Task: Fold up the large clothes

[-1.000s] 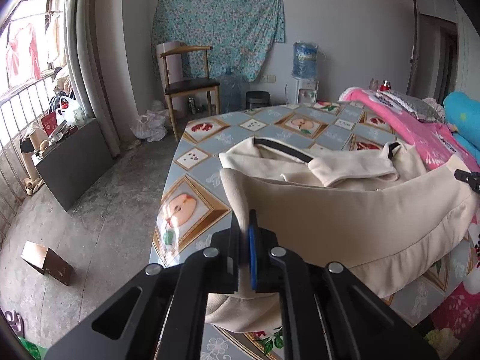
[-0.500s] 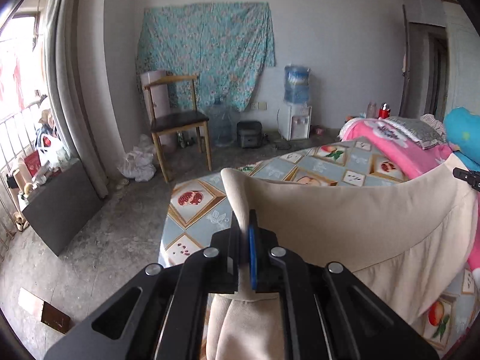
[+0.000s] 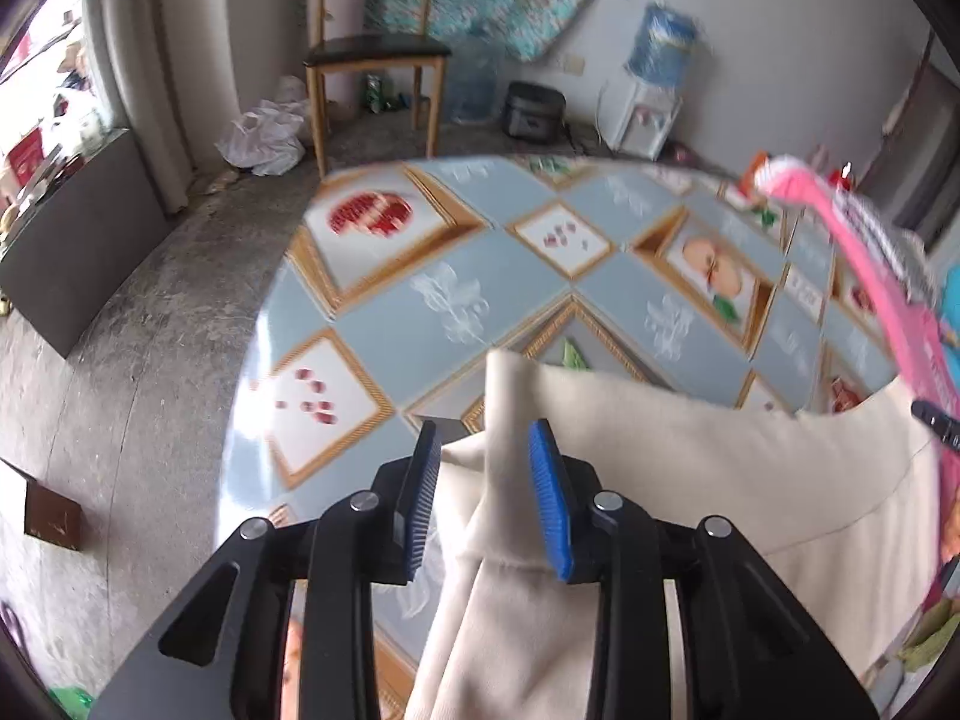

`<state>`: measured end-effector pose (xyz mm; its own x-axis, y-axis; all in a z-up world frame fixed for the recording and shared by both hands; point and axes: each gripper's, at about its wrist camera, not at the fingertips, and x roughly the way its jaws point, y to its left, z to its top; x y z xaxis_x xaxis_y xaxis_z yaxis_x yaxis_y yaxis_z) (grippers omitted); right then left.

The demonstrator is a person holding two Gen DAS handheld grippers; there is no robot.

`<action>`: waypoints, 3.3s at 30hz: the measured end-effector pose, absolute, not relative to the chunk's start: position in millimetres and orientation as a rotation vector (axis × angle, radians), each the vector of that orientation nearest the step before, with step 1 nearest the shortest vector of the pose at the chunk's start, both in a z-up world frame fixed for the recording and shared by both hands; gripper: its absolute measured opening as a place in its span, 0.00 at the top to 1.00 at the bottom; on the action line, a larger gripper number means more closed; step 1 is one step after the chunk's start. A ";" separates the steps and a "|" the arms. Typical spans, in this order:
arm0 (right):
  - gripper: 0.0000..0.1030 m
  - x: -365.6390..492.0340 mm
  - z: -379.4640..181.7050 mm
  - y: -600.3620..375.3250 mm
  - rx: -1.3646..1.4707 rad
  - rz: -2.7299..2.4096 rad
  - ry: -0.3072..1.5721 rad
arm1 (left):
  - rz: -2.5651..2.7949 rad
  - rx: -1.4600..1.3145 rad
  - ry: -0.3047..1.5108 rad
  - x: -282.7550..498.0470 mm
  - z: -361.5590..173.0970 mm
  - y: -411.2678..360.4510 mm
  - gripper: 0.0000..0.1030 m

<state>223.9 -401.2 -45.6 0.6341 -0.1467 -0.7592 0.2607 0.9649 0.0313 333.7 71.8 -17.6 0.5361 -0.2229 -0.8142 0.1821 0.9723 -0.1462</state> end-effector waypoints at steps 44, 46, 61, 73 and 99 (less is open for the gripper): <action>0.36 47.9 -121.6 -395.7 1.020 -0.126 0.790 | -0.265 -0.914 1.038 143.6 -84.5 106.0 0.48; 0.44 53.0 -121.3 -393.2 0.991 -0.165 0.776 | -0.230 -0.902 1.017 143.3 -82.1 100.0 0.48; 0.82 99.6 -83.4 -400.2 0.727 -0.212 0.716 | -0.127 -0.562 0.903 137.1 -56.8 64.7 0.75; 0.68 64.0 -112.5 -414.9 0.778 -0.284 0.758 | -0.154 -0.521 0.944 127.1 -56.9 70.1 0.69; 0.19 115.8 -76.1 -250.4 -0.018 -0.081 0.881 | -0.241 0.151 0.893 144.3 -37.9 -25.5 0.23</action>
<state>115.8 -250.4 -76.1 0.6334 -0.0785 -0.7698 0.0633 0.9968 -0.0496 144.3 -25.5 -37.9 0.6031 -0.1443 -0.7845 0.2695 0.9625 0.0302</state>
